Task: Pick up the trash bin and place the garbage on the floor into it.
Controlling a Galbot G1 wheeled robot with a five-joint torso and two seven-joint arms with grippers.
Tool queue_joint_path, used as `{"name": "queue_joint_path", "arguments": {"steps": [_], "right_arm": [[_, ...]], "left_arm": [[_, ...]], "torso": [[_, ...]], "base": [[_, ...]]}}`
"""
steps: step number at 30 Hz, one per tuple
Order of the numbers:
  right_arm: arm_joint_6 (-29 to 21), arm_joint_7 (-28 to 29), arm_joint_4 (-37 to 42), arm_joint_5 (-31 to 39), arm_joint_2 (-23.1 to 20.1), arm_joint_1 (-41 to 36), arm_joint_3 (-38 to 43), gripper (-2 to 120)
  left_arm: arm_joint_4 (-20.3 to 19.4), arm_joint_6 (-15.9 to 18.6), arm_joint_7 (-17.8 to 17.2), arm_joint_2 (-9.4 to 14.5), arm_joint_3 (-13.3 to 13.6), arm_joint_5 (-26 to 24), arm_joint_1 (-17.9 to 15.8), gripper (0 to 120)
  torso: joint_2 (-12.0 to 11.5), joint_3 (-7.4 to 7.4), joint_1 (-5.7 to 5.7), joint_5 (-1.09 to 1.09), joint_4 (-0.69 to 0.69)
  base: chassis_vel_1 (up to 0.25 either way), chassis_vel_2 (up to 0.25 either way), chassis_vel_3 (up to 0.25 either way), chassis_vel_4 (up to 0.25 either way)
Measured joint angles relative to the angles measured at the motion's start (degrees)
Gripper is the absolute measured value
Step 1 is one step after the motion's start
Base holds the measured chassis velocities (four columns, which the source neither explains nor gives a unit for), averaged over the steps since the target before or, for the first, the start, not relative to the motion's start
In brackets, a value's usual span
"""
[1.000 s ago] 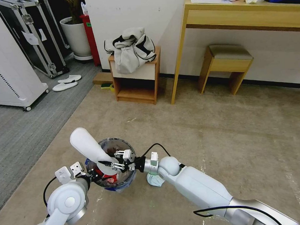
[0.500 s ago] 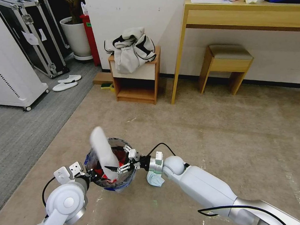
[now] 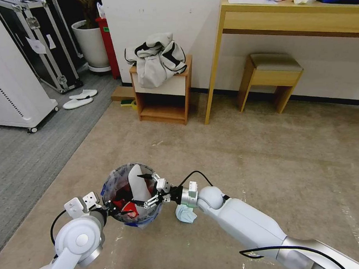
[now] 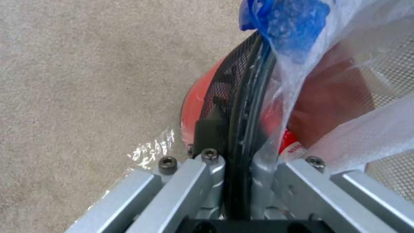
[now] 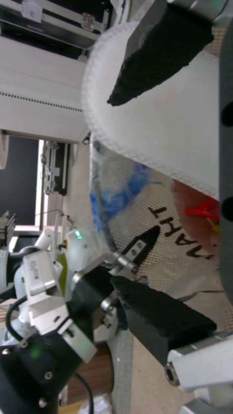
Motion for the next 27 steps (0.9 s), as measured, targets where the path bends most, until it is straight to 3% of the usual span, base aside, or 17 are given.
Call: {"name": "queue_joint_path", "arguments": {"steps": [14, 18, 21, 27], "right_arm": [[-0.4, 1.1, 3.1, 1.8, -1.0, 0.5, 1.9, 100], [-1.8, 1.4, 9.1, 6.8, -4.7, -0.7, 7.0, 100], [-3.1, 4.8, 16.9, 8.6, -11.9, -5.1, 16.1, 100], [-2.3, 10.5, 21.1, 8.6, -14.7, -13.3, 25.1, 100]], "left_arm": [[-0.1, -0.1, -0.7, 0.1, 0.1, -0.2, 0.0, 1], [-0.3, 0.1, -1.6, 0.0, -0.7, -0.6, 0.4, 1], [-0.8, 0.2, -2.3, 0.5, -2.4, -1.5, 1.1, 1], [-1.3, 0.2, -2.3, 0.5, -3.9, -1.5, 2.3, 1]], "torso": [[0.0, 0.00, 0.00, 0.00, 0.00], [0.0, 0.00, 0.00, 0.01, 0.01], [0.0, 0.00, 0.00, 0.00, -0.01], [0.0, -0.01, -0.01, 0.00, 0.00]], "base": [[0.000, 0.000, 0.000, 0.000], [0.000, 0.000, 0.000, 0.000], [0.000, 0.000, 0.000, 0.000], [0.000, 0.000, 0.000, 0.000]]}}
